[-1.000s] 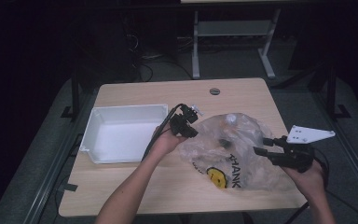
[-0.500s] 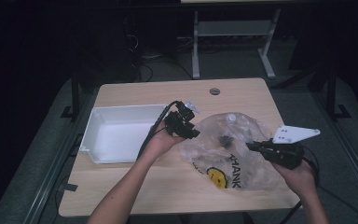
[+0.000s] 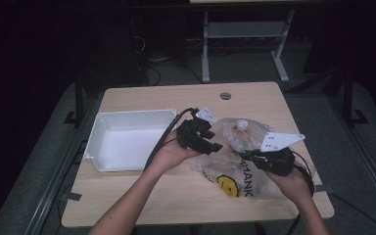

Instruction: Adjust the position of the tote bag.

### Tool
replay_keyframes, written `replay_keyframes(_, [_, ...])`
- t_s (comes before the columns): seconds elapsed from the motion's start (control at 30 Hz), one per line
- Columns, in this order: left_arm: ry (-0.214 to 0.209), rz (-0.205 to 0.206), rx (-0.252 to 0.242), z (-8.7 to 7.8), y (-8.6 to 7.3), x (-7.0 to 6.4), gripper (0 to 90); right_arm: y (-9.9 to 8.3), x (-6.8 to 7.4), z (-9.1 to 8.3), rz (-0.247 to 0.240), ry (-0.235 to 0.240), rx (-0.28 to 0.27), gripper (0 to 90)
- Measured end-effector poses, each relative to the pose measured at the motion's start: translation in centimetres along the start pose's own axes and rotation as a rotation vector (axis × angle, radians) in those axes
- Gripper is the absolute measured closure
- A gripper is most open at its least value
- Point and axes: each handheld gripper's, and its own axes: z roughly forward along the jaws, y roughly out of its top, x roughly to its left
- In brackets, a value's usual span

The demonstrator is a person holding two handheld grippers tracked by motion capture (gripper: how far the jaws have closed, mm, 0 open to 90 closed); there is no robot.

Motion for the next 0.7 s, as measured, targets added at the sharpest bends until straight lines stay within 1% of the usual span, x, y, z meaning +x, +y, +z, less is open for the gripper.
replay_keyframes(0.03, [-0.002, 0.013, 0.007, -0.1, 0.1, -0.1, 47.4, 0.2, 0.2, 0.5, -0.007, 0.007, 0.004, 89.2])
replay_keyframes(0.07, [-0.002, 0.017, 0.002, -0.2, 0.2, -0.2, 47.4, 0.2, 0.2, 0.5, -0.007, 0.007, 0.004, 89.2])
replay_keyframes(0.1, [-0.002, 0.012, -0.006, -0.2, 0.3, -0.4, 47.2, 0.3, 0.3, 0.8, -0.010, 0.011, 0.007, 89.2])
replay_keyframes(0.13, [-0.002, 0.019, 0.001, -0.3, 0.4, -0.4, 46.6, 0.4, 0.4, 1.1, -0.019, 0.013, 0.011, 89.2])
replay_keyframes(0.2, [-0.001, 0.016, -0.012, -0.4, 0.5, -0.4, 45.1, 0.5, 0.5, 1.5, -0.027, 0.020, 0.013, 89.2])
replay_keyframes(0.3, [-0.011, -0.008, -0.026, -0.4, 0.7, -0.5, 43.8, 0.6, 0.9, 2.0, -0.033, 0.030, 0.020, 89.1])
replay_keyframes(0.37, [-0.007, -0.001, -0.020, -0.4, 0.9, -0.5, 43.3, 0.7, 1.1, 2.4, -0.036, 0.035, 0.025, 89.2])
replay_keyframes(0.43, [-0.005, -0.011, -0.022, -0.1, 1.1, -0.5, 43.3, 0.7, 1.2, 2.4, -0.037, 0.041, 0.021, 89.1])
replay_keyframes(0.47, [-0.004, -0.008, -0.014, 0.0, 1.2, -0.4, 43.4, 0.7, 1.3, 2.5, -0.034, 0.045, 0.021, 89.1])
replay_keyframes(0.53, [-0.019, -0.027, -0.014, 0.2, 1.3, -0.2, 43.7, 0.6, 1.4, 2.5, -0.045, 0.050, 0.023, 89.1])
replay_keyframes(0.57, [-0.027, -0.047, -0.018, 0.4, 1.3, -0.1, 44.9, 0.6, 1.5, 2.6, -0.047, 0.050, 0.029, 89.1])
replay_keyframes(0.6, [-0.034, -0.058, -0.016, 0.6, 1.3, 0.0, 44.9, 0.6, 1.5, 2.6, -0.047, 0.050, 0.029, 89.1])
replay_keyframes(0.63, [-0.036, -0.061, -0.010, 0.7, 1.4, 0.1, 47.0, 0.5, 1.5, 2.7, -0.048, 0.050, 0.033, 89.1])
replay_keyframes(0.7, [-0.021, -0.068, -0.001, 1.1, 1.4, 0.1, 54.2, 0.6, 1.7, 2.8, -0.057, 0.059, 0.035, 89.1])
